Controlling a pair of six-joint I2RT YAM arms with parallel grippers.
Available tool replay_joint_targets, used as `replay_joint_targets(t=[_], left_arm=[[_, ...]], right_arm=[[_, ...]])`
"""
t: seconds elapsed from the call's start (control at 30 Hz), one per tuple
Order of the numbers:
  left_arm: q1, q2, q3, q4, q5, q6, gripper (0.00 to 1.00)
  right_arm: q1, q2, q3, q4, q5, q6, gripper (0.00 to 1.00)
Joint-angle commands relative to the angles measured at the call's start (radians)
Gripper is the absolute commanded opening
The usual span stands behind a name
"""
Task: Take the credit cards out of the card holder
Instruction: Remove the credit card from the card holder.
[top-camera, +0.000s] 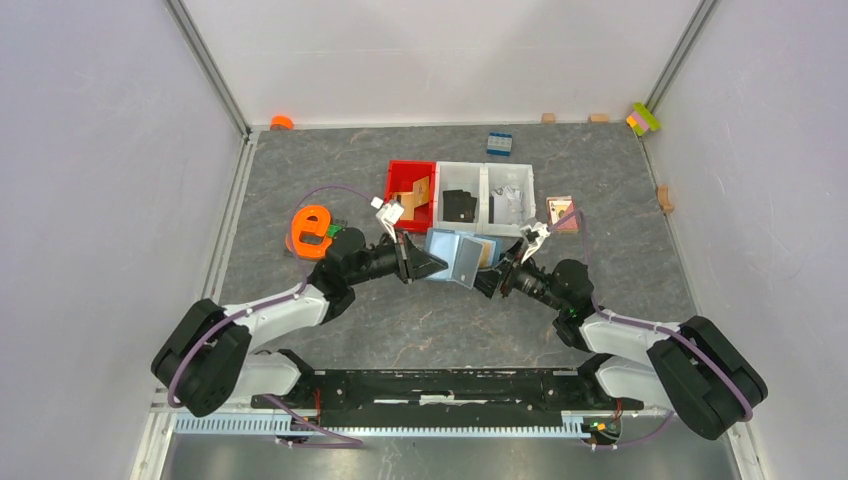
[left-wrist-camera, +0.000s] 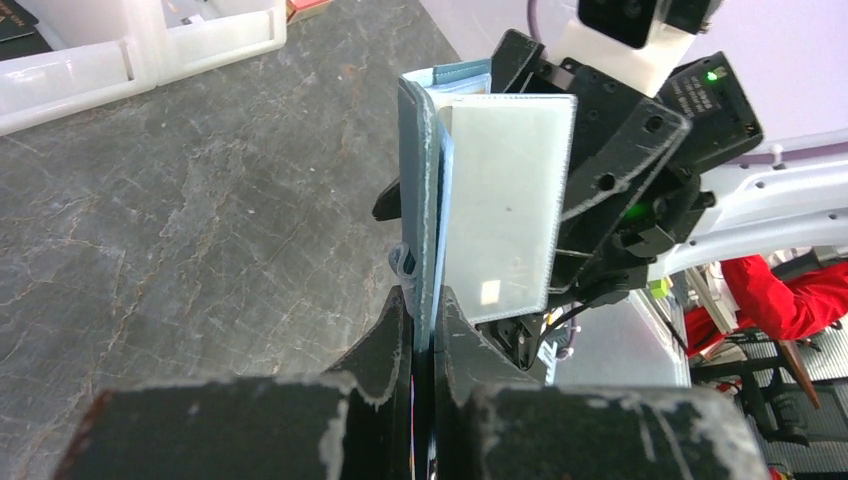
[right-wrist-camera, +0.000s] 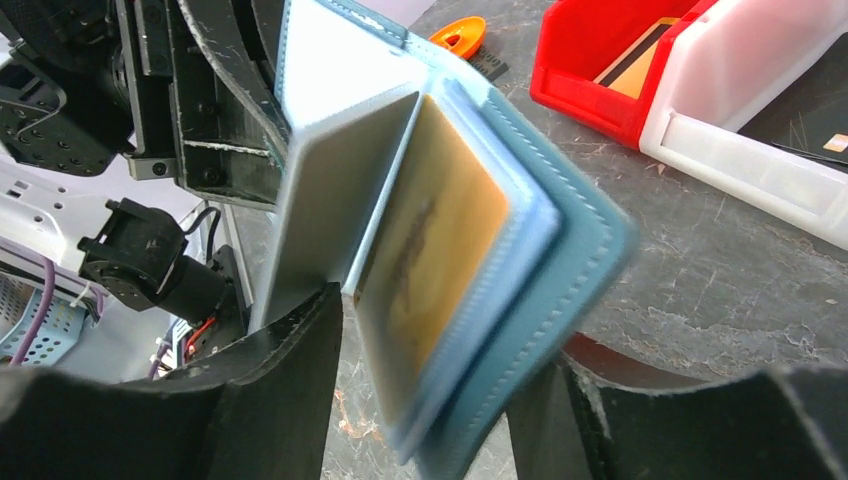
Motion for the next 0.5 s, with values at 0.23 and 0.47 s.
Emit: replay_joint_targets(t=[0.23, 0.47], left_arm=[[-0.048, 0.158, 0.129, -0.073, 0.026, 0.063, 0.02], [-0.049, 0.183, 0.136, -0.057, 0.046, 0.05, 0.09]], right_arm=[[0.008, 0.037, 0.067, -0.062, 0.03, -0.017, 0.68], [0.008, 0.064, 0.122, -0.234, 0.098, -0.072, 0.45]])
